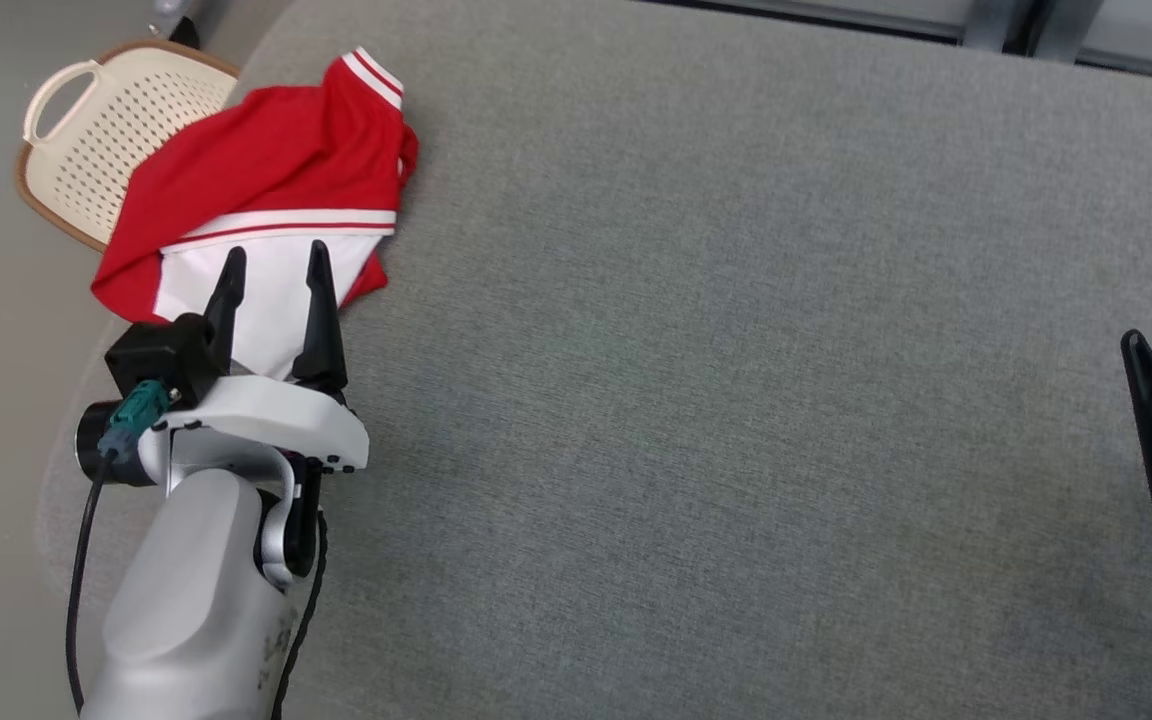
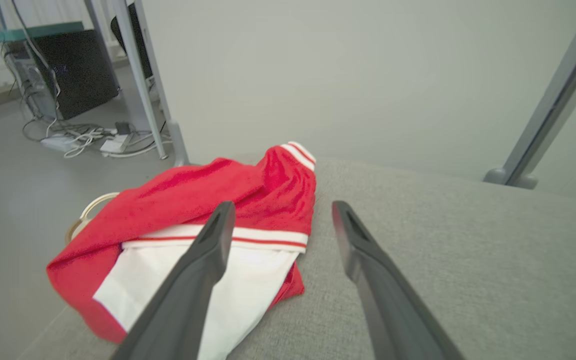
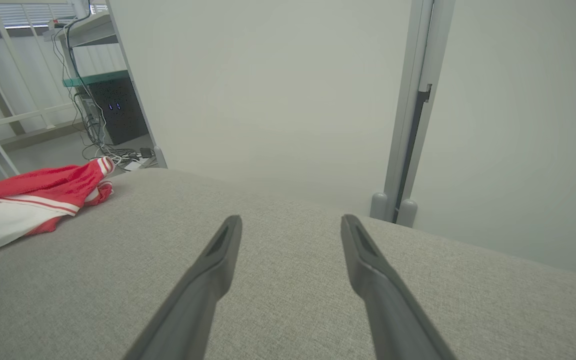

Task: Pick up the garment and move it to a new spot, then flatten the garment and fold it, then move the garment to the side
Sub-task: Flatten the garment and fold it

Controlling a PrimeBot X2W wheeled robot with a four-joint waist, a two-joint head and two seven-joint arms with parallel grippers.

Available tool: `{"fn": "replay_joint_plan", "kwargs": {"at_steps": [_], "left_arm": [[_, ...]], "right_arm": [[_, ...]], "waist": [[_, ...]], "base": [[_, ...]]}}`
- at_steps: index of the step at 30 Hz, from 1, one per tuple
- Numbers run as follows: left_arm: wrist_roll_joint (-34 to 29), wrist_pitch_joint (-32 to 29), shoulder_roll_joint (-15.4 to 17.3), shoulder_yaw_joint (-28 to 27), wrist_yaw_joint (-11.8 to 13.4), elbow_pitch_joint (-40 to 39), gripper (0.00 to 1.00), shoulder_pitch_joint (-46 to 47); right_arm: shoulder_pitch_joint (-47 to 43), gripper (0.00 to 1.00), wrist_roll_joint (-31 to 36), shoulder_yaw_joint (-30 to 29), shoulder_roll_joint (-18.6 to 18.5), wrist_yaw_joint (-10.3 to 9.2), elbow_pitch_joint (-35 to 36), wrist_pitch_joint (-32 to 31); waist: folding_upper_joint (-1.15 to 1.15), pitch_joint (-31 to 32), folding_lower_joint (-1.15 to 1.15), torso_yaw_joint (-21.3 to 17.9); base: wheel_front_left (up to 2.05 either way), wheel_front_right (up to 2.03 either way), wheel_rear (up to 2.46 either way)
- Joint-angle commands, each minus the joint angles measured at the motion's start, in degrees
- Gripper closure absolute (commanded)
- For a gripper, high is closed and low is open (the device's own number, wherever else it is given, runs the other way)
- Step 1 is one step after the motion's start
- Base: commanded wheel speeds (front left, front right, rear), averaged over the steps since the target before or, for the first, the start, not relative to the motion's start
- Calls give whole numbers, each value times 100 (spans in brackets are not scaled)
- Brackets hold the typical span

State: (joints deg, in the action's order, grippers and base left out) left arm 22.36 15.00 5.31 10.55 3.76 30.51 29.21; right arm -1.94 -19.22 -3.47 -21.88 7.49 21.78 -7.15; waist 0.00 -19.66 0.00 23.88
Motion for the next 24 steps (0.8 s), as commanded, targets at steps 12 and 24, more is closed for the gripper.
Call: {"fn": "replay_joint_plan", "kwargs": {"at_steps": [12, 24], "left_arm": [[168, -29, -88, -320, -523, 2931, 0, 1320], [-392, 17, 47, -925, -188, 1644, 100, 969]], "right_arm": [[434, 0, -206, -71, -280, 0, -95, 195], [488, 0, -231, -30, -184, 0, -406, 440]], "waist": [[0, -1177, 0, -607], [0, -854, 0, -663]], "base": [[0, 0, 0], [0, 0, 0]]}}
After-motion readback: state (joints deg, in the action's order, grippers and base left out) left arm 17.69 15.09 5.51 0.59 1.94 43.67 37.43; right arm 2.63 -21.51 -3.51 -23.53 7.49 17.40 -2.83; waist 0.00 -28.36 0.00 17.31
